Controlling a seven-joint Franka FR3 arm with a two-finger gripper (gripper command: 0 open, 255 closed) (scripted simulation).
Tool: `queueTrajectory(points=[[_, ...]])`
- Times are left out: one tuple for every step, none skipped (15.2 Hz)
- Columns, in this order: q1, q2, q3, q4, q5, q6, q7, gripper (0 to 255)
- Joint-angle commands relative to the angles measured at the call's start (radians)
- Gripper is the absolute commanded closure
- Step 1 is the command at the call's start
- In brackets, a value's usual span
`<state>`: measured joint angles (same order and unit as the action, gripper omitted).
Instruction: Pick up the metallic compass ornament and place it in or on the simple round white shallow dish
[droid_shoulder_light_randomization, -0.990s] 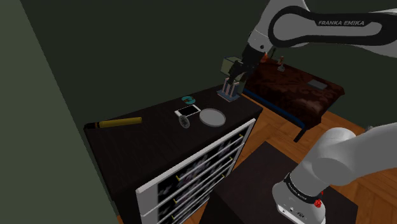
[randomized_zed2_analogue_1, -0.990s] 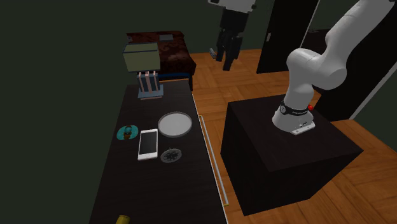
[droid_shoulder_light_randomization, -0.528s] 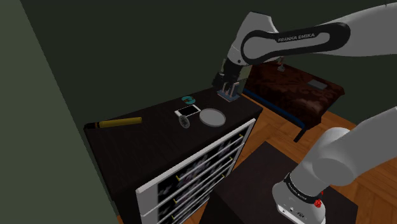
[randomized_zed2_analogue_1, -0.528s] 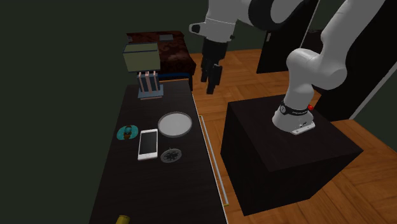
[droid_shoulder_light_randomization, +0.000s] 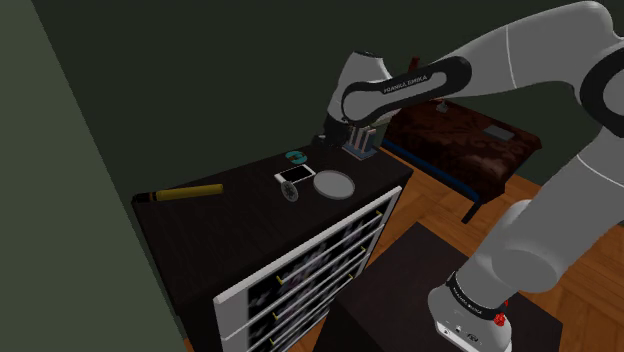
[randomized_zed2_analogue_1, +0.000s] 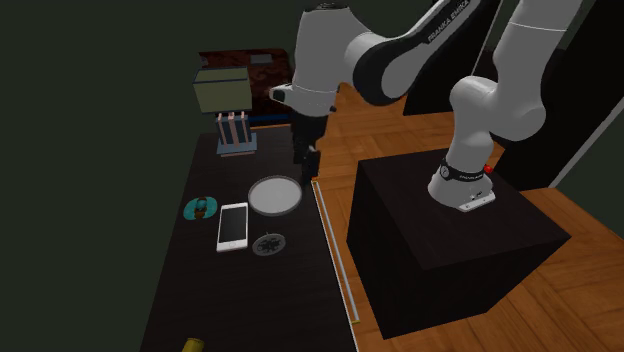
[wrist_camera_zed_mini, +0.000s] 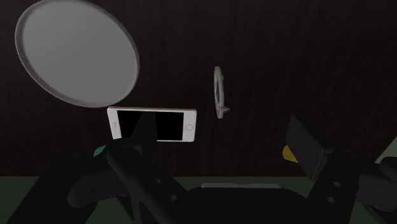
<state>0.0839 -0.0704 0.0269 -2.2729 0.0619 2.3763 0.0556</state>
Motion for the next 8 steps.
queueTrajectory(points=[[0.003, 0.079, 0.004, 0.032, -0.006, 0.044, -0.003, 0], [0.005, 0.116, 0.006, 0.050, -0.010, 0.061, -0.002, 0], [0.007, 0.154, 0.007, 0.069, -0.015, 0.078, -0.002, 0], [0.009, 0.192, 0.009, 0.089, -0.020, 0.093, -0.001, 0], [0.012, 0.230, 0.010, 0.111, -0.025, 0.107, 0.000, 0], [0.014, 0.268, 0.011, 0.133, -0.030, 0.120, 0.001, 0], [0.017, 0.306, 0.012, 0.157, -0.036, 0.132, 0.003, 0], [0.020, 0.345, 0.012, 0.182, -0.041, 0.143, 0.004, 0]])
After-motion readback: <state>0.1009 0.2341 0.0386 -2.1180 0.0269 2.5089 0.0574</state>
